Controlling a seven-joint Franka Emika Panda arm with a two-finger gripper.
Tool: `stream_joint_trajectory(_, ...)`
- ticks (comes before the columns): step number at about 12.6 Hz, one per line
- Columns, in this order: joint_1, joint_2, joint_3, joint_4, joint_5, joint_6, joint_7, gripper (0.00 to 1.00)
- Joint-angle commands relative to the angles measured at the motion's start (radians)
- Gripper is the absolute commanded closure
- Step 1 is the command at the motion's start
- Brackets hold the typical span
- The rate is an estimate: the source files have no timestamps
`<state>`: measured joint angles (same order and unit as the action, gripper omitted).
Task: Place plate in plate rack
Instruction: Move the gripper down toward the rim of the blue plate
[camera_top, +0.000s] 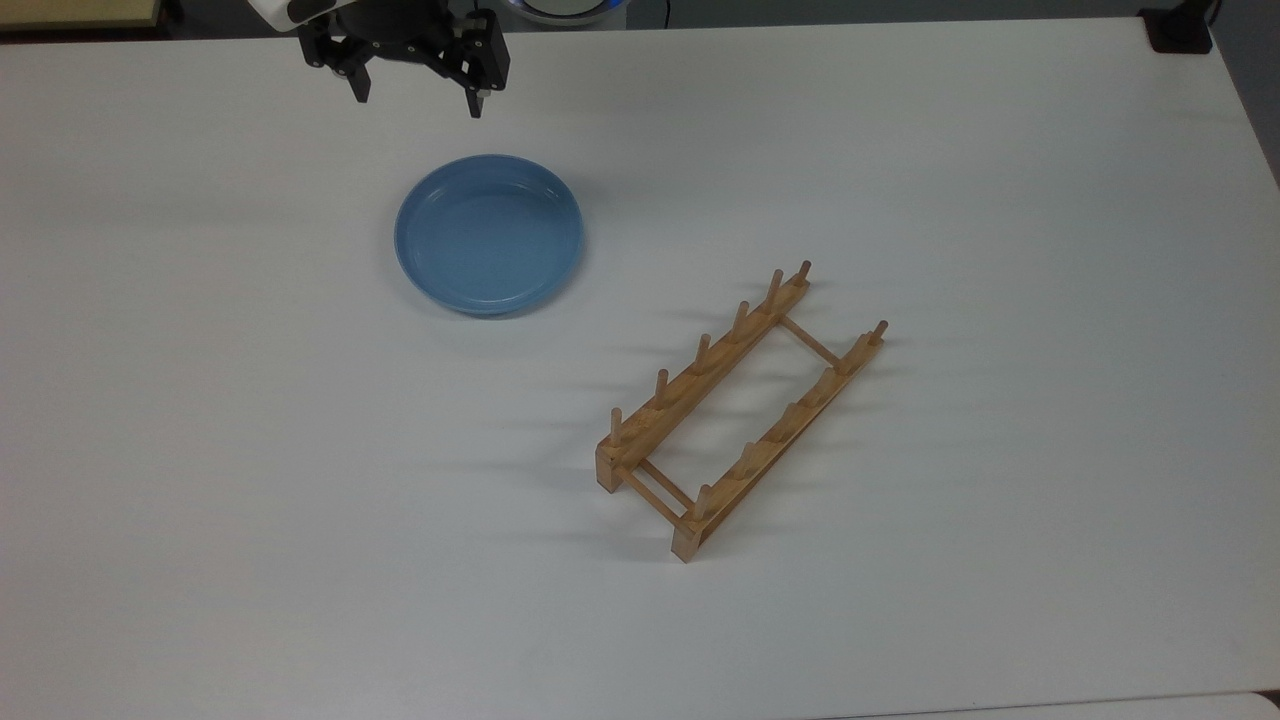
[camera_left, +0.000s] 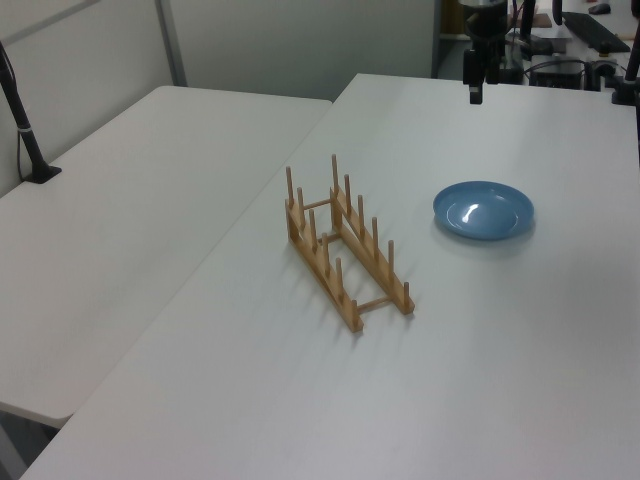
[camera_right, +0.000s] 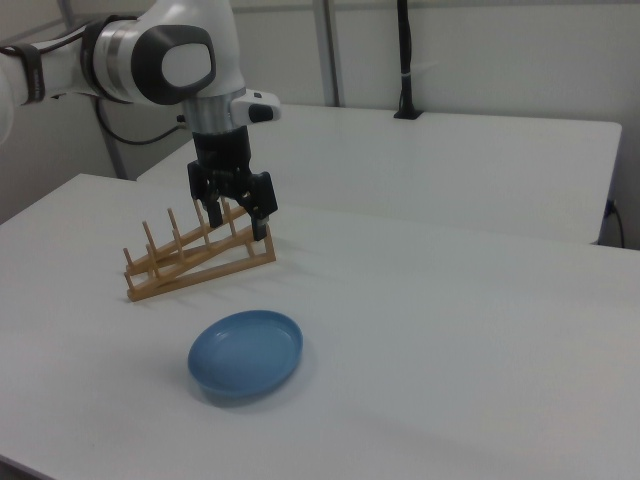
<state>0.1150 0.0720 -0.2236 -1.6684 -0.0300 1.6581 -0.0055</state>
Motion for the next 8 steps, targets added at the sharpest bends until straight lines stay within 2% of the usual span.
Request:
stream_joint_trajectory(1, 0.005, 0.005, 0.004, -0.014, -0.008, 0.002, 0.01, 0.0)
stream_joint_trajectory(8, 0.008, 0.009, 0.004, -0.016, -0.008, 0.0, -0.004, 0.0)
